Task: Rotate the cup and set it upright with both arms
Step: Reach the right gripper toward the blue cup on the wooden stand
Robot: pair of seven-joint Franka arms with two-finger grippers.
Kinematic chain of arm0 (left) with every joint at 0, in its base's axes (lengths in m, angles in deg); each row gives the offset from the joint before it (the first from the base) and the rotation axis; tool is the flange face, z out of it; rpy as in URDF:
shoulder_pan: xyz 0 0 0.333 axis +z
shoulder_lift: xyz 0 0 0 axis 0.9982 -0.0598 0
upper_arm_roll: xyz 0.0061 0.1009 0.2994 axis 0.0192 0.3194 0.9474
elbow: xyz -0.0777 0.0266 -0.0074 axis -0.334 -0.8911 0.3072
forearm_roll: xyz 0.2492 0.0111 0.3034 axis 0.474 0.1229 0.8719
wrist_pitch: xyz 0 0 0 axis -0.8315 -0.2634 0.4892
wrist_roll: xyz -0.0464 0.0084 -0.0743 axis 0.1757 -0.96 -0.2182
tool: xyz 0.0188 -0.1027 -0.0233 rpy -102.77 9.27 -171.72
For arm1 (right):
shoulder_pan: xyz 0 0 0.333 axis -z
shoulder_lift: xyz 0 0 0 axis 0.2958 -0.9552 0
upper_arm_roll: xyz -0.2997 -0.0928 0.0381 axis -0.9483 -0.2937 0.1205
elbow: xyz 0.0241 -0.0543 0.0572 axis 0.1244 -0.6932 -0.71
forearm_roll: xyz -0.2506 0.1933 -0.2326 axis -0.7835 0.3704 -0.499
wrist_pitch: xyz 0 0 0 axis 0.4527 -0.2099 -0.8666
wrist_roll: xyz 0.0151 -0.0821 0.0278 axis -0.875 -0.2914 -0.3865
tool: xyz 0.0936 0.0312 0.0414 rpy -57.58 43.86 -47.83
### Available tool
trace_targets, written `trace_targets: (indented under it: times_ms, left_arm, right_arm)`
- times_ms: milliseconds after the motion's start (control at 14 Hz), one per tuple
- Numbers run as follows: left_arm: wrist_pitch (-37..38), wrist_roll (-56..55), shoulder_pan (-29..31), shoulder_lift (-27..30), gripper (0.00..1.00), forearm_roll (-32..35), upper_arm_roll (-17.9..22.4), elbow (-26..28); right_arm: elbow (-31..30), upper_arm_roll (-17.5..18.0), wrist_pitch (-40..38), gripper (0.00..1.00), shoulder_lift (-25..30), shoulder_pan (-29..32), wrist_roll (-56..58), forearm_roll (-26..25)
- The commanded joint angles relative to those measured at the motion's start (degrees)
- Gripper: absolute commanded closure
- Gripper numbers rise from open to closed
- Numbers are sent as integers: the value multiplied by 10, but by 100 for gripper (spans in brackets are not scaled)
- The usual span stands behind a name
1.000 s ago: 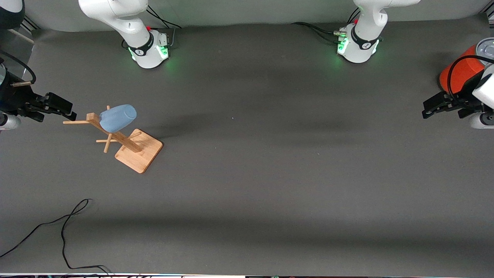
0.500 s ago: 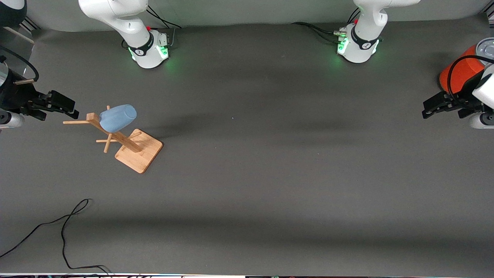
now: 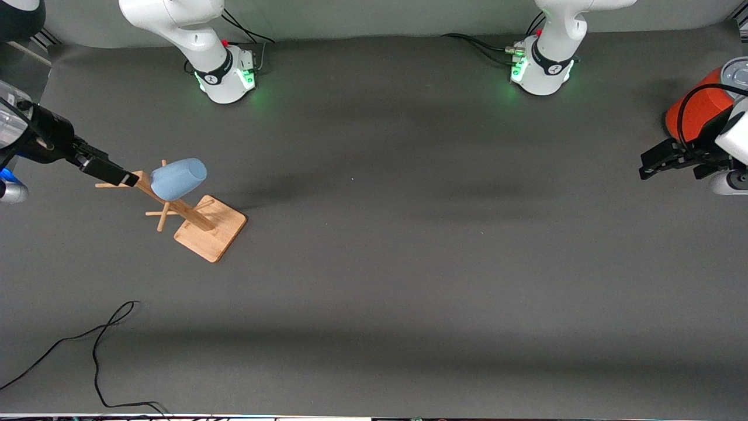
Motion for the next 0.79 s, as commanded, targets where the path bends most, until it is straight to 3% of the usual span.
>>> trace_targets:
  times_ms: [0, 143, 357, 714]
  left_arm:
    - [3, 6, -5, -3, 0, -1, 4, -11]
    - [4, 6, -5, -3, 0, -1, 4, -11]
    - [5, 6, -5, -3, 0, -1, 4, -11]
    - [5, 7, -5, -3, 0, -1, 4, -11]
  right_arm:
    - [-66, -4, 19, 0, 37, 6, -126, 40]
    - [-130, -8, 73, 0, 67, 7, -211, 60]
    - [-236, -14, 146, 0, 108, 7, -246, 61]
    - [-301, -11, 200, 0, 113, 6, -280, 76]
